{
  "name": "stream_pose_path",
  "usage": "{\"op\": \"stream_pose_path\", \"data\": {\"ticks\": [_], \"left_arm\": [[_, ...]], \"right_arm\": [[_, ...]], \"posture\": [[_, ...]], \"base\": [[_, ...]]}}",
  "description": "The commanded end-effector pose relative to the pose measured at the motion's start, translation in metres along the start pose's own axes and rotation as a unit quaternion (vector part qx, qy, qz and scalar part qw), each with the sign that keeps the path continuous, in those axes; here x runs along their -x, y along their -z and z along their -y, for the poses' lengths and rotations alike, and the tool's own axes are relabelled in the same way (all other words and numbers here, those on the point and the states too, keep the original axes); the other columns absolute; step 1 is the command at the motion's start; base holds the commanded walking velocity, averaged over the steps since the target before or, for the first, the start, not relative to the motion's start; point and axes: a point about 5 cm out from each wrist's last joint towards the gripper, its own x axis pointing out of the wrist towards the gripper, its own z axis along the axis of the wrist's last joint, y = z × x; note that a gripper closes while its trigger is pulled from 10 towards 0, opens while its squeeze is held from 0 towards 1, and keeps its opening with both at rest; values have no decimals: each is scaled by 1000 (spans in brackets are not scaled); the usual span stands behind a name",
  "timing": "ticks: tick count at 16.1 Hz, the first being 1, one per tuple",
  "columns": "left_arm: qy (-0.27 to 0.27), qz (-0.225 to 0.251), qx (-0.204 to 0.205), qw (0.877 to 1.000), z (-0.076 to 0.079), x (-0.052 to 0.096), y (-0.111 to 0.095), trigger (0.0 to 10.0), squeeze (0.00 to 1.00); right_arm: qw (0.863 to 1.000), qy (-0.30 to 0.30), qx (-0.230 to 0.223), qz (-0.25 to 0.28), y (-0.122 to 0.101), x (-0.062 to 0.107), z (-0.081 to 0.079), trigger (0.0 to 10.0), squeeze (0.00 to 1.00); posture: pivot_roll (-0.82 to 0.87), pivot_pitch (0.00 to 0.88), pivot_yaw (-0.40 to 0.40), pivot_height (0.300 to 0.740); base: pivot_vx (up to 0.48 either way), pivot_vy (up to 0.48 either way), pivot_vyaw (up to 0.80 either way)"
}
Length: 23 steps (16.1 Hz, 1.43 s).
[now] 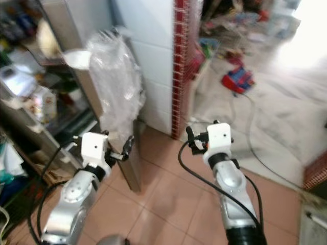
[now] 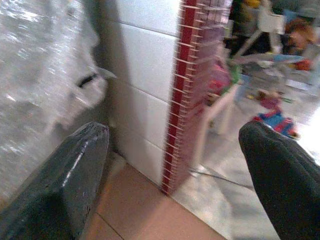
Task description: Restocking fridge
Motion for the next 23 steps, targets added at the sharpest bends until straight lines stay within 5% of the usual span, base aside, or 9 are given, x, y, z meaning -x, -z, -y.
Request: {"op": "stream_pose_path", "data": {"ticks": [1, 6, 10, 16, 23], "left_arm": [[-16, -8, -9, 1000, -9, 1, 2, 10000, 0], [-18, -5, -15, 1000, -8, -2, 1, 10000, 0], [-106, -2, -33, 994, -27, 6, 0, 10000, 0], [-129, 7, -32, 991, -34, 16, -1, 10000, 0], [-131, 7, -17, 991, -36, 18, -2, 10000, 0]], "right_arm": [[999, -32, -11, 12, -6, -4, -12, 10000, 0], [997, -77, -4, 25, -11, -4, -24, 10000, 0], [993, -111, 13, 26, -10, -4, -29, 10000, 0], [992, -126, 8, 30, -14, -23, -36, 10000, 0], [996, -75, 22, 40, -20, -36, -29, 10000, 0]], "posture": [[26, 10, 22, 740], [29, 0, 17, 740], [38, 0, 15, 740], [68, 2, 10, 740], [73, 3, 11, 740]], "base": [[0, 0, 0], [172, 0, 318], [0, 0, 617], [0, 0, 780], [194, 99, 407]]}}
